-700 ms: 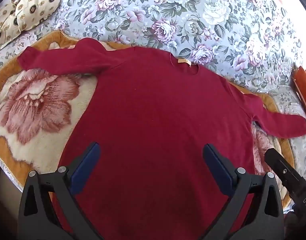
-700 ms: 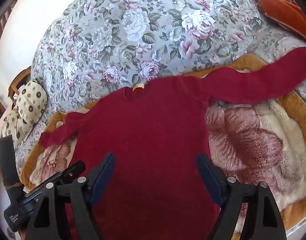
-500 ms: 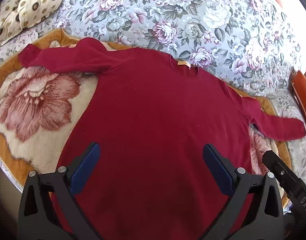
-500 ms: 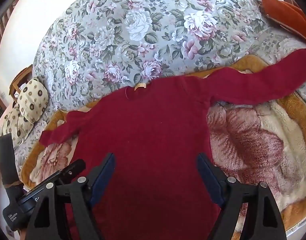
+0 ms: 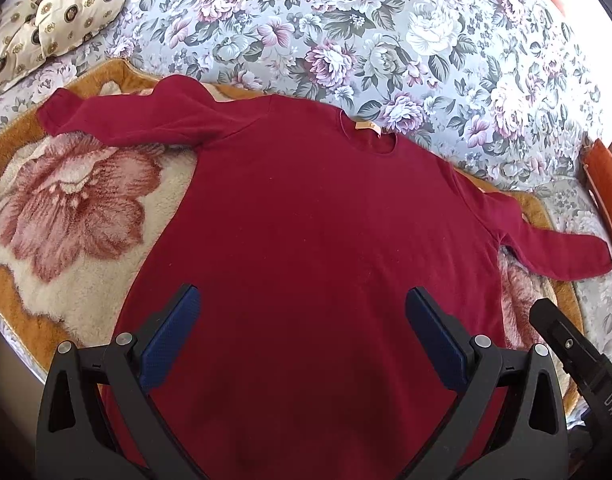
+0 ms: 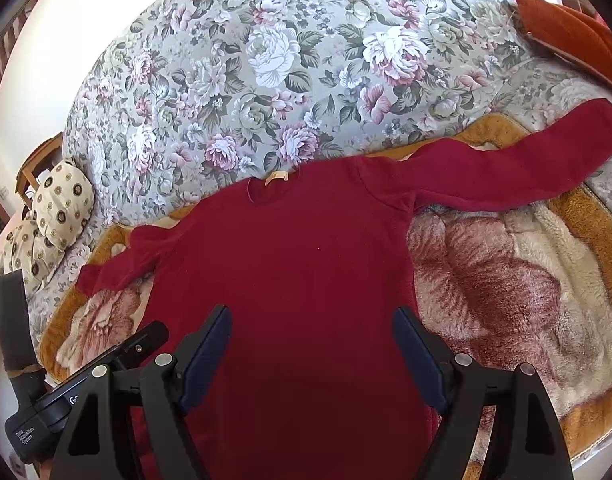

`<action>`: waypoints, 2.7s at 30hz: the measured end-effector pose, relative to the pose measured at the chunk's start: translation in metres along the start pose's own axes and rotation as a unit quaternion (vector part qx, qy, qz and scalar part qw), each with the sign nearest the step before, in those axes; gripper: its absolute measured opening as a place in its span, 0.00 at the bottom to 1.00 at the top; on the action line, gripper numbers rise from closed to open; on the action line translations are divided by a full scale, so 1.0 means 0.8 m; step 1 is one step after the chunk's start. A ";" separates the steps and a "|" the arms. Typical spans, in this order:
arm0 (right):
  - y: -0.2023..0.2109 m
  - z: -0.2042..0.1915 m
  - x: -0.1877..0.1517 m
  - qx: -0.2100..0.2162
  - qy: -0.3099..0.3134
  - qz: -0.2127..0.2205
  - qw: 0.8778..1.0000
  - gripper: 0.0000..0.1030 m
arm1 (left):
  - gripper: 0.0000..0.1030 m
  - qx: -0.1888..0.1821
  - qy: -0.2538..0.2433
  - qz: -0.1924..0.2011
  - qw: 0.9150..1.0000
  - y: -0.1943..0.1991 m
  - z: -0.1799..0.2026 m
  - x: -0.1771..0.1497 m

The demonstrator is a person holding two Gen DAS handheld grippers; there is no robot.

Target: Fold small clothes

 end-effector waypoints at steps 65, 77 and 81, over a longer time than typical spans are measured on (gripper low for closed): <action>-0.004 0.002 -0.001 0.003 -0.005 -0.009 1.000 0.79 | 1.00 -0.044 0.006 0.008 0.999 0.000 0.012 -0.001; -0.003 0.002 -0.001 0.005 -0.006 -0.007 1.000 0.79 | 1.00 -0.043 0.009 0.000 0.999 -0.001 0.010 -0.002; -0.003 0.003 0.000 0.007 -0.005 -0.006 1.000 0.79 | 1.00 -0.042 0.010 -0.002 0.999 -0.001 0.009 -0.002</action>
Point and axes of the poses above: each gripper's, at about its wrist camera, not at the fingertips, and y roughly against the way its jaws point, z to its right, x to its top, the point moved 5 cm from there along -y, roughly the way its jaws point, and after that the axes turned 5 degrees about -z, right-handed, at the moved point
